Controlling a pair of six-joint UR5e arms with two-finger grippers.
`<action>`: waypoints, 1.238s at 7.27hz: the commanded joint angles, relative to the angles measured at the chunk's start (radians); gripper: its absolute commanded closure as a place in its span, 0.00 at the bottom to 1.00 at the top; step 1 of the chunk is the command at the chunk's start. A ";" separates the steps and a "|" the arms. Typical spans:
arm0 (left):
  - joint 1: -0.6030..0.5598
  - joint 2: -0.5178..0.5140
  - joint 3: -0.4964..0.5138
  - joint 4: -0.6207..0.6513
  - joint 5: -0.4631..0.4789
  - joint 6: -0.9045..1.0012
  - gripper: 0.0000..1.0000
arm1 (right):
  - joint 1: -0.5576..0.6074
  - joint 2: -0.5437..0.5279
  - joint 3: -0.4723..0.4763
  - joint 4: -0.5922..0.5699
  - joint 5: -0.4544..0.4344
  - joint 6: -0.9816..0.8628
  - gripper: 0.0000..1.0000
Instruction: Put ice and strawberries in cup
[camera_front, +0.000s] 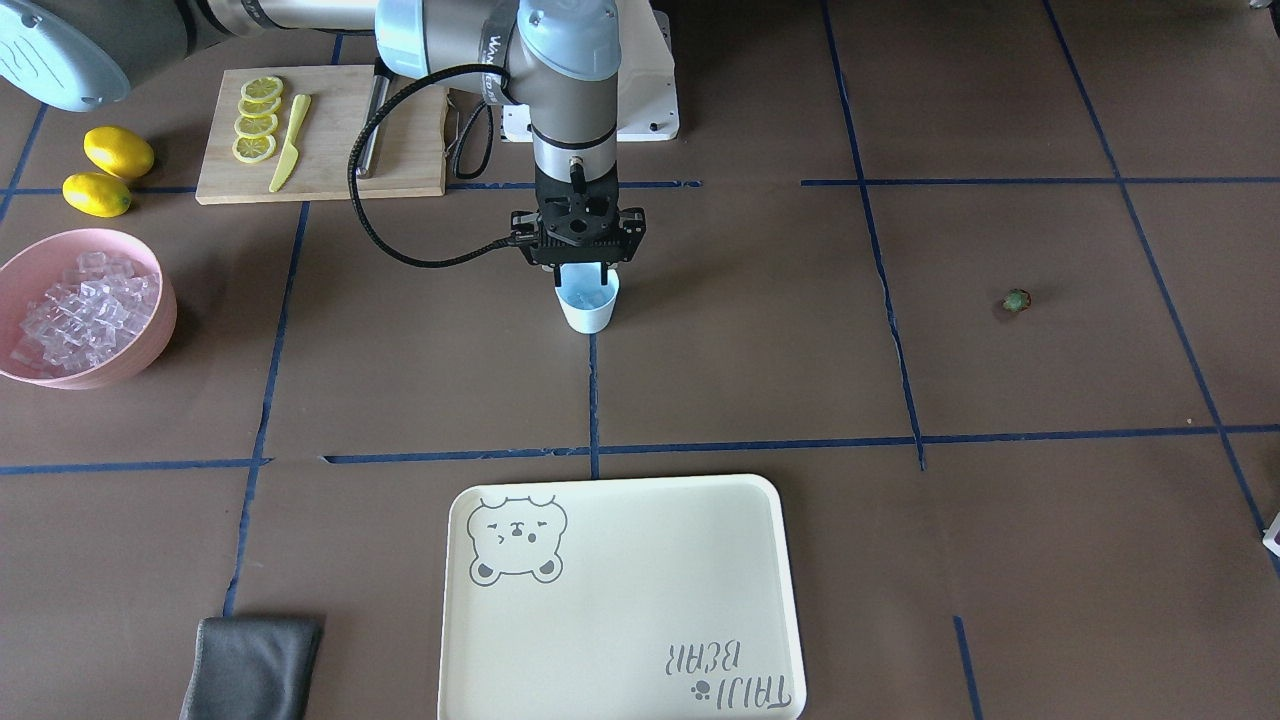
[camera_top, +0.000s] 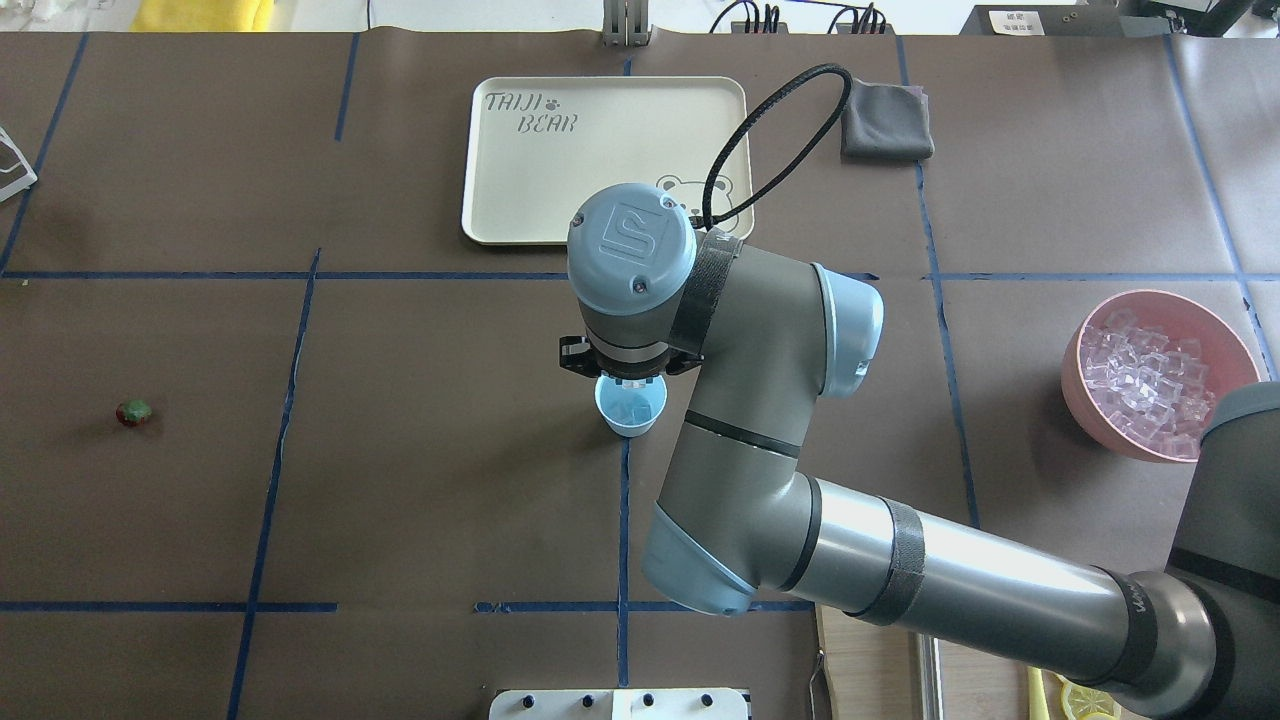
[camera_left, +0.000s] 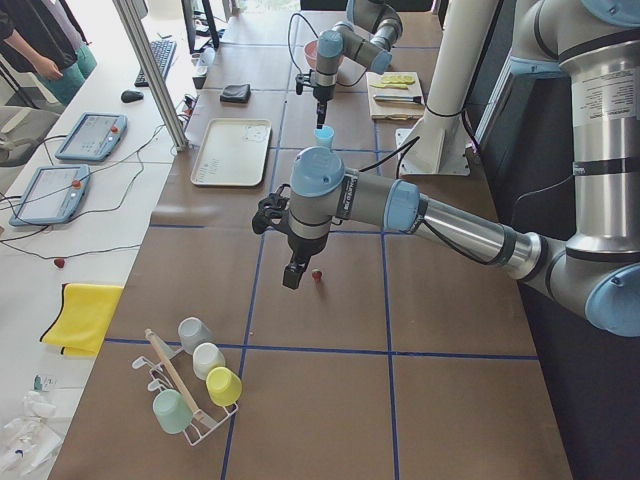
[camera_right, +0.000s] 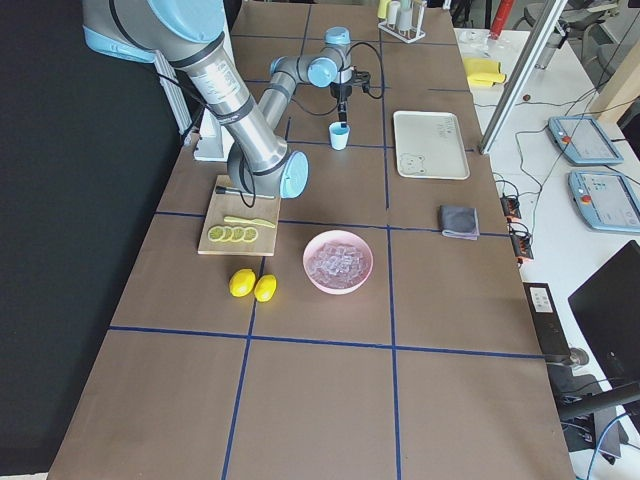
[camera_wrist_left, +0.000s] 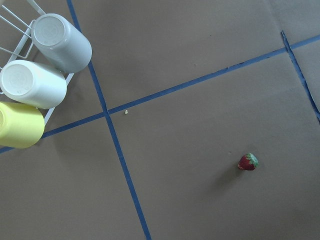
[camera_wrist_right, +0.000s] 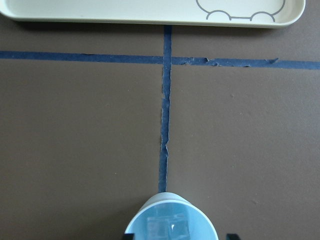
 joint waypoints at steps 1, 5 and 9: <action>0.000 0.001 0.000 -0.001 0.000 0.002 0.00 | 0.009 0.003 0.010 0.000 -0.003 -0.014 0.00; 0.000 -0.004 -0.005 -0.006 0.002 0.004 0.00 | 0.268 -0.037 0.015 -0.009 0.235 -0.266 0.00; 0.003 -0.013 -0.006 -0.009 -0.002 -0.077 0.00 | 0.626 -0.331 0.088 -0.011 0.433 -0.859 0.00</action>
